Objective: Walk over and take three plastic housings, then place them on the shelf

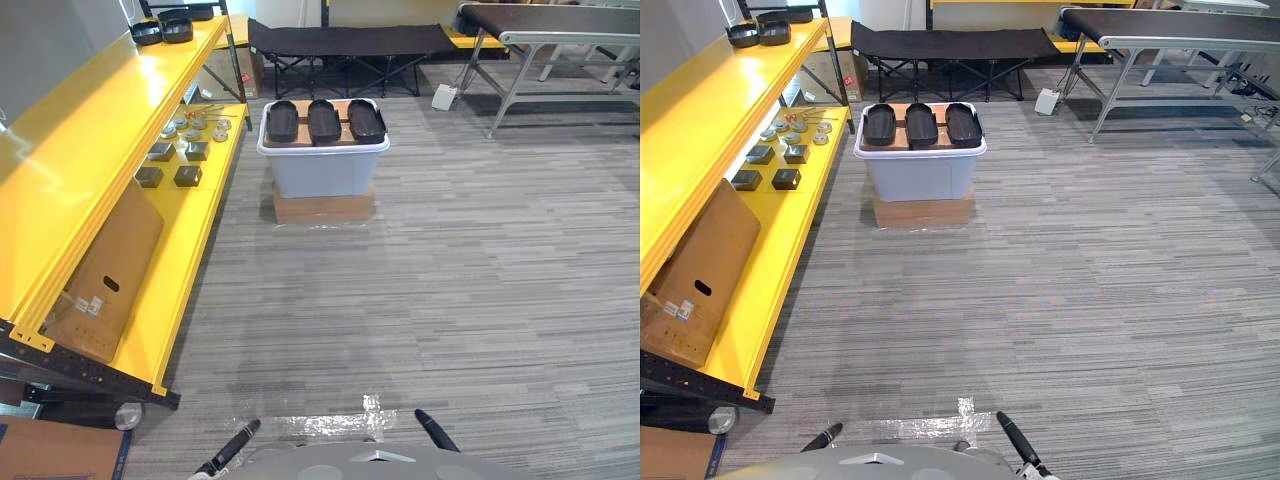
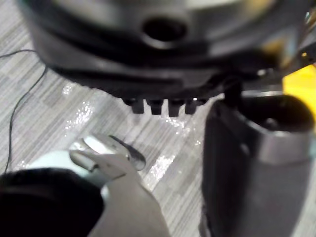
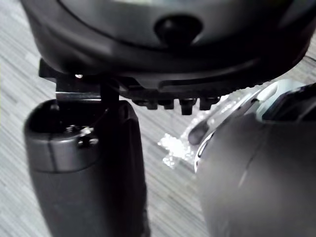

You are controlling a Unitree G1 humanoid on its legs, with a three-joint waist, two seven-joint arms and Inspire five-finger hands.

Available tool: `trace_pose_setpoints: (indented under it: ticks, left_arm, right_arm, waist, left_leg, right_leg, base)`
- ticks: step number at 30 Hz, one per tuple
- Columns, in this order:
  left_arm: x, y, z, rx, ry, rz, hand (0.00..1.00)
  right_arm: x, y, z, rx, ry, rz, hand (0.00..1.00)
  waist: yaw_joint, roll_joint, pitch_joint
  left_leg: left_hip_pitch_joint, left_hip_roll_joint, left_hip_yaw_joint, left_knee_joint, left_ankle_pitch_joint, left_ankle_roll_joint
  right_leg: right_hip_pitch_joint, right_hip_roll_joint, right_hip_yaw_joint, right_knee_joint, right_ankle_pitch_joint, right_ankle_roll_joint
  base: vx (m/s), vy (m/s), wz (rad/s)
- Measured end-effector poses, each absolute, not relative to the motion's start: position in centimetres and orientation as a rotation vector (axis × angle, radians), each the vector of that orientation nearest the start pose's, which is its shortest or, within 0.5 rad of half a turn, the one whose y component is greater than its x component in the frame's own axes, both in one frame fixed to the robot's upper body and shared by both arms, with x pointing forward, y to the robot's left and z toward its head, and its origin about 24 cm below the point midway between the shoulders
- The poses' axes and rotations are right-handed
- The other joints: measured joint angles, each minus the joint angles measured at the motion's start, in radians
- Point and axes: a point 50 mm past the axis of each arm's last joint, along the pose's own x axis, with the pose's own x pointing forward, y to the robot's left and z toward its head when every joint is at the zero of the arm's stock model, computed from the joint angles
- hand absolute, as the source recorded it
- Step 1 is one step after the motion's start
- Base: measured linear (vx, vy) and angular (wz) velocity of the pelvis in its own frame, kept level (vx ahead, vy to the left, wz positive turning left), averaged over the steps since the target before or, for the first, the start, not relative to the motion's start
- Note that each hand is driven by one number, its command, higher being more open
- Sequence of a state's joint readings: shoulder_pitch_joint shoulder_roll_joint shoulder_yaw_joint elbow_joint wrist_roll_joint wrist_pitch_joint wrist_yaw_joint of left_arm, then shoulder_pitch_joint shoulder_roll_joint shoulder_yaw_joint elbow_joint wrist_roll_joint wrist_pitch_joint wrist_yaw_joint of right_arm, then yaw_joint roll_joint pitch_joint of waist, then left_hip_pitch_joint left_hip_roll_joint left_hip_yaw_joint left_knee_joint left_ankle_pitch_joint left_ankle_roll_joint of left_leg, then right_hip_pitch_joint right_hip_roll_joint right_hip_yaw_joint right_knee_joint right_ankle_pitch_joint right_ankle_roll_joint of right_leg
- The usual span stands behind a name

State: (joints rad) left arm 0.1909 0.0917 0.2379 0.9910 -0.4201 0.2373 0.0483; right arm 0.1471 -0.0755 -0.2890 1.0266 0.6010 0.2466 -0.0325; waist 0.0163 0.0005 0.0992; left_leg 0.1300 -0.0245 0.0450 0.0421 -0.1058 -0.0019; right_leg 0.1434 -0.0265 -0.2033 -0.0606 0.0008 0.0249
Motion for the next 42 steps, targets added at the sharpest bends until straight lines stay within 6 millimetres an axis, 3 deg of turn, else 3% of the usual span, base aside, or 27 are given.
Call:
trace_pose_setpoints:
  ticks: [5,11,16,27,40,42]
  left_arm:
    - [4.5,21.0,-16.8,-0.445,1.264,0.570,1.00]
    - [10.7,20.0,-14.8,-0.472,1.006,0.478,1.00]
    - [13.3,19.2,-13.8,-0.477,0.888,0.432,1.00]
    - [13.0,18.9,-13.6,-0.493,0.852,0.462,1.00]
    - [11.7,18.6,-13.0,-0.521,0.806,0.477,1.00]
    - [12.0,18.4,-12.5,-0.527,0.774,0.466,1.00]
  right_arm:
    - [6.8,-20.1,-16.7,0.632,1.199,-0.621,1.00]
    - [12.3,-19.1,-14.9,0.575,0.994,-0.499,1.00]
    - [15.0,-19.3,-13.6,0.553,0.849,-0.444,1.00]
    - [16.6,-19.1,-12.1,0.654,0.648,-0.373,1.00]
    - [14.8,-19.0,-12.8,0.649,0.681,-0.473,1.00]
    - [14.9,-19.1,-12.7,0.647,0.672,-0.472,1.00]
  waist:
    - [0.007,-0.005,0.005]
    - [0.005,-0.019,0.044]
    - [0.001,-0.020,0.045]
    - [-0.002,-0.018,0.048]
    - [0.005,-0.018,0.054]
    - [0.007,-0.009,0.070]
  left_leg:
    - [0.018,0.000,0.000,-0.030,0.003,-0.004]
    - [0.017,-0.004,0.003,-0.040,0.010,0.000]
    - [0.017,-0.005,0.007,-0.052,0.014,0.001]
    - [0.018,-0.012,0.005,-0.051,0.014,-0.001]
    - [0.018,-0.014,0.007,-0.048,0.013,0.003]
    - [0.018,-0.012,0.013,-0.042,0.008,0.011]
  right_leg:
    - [0.013,0.002,-0.011,-0.017,0.002,0.004]
    - [0.008,-0.001,-0.011,-0.018,0.007,0.011]
    - [-0.001,-0.001,-0.012,-0.018,0.008,0.013]
    - [0.001,-0.008,-0.018,-0.018,0.011,0.016]
    - [-0.001,-0.011,-0.016,-0.013,0.009,0.016]
    - [-0.042,-0.018,-0.011,0.077,-0.034,0.004]
  base:
    - [0.03,-0.003,0.01]
    - [-0.02,0.009,-0.04]
    - [0.00,0.005,-0.02]
    - [-0.01,0.002,0.00]
    - [-0.02,-0.001,0.00]
    - [-0.01,0.005,-0.07]
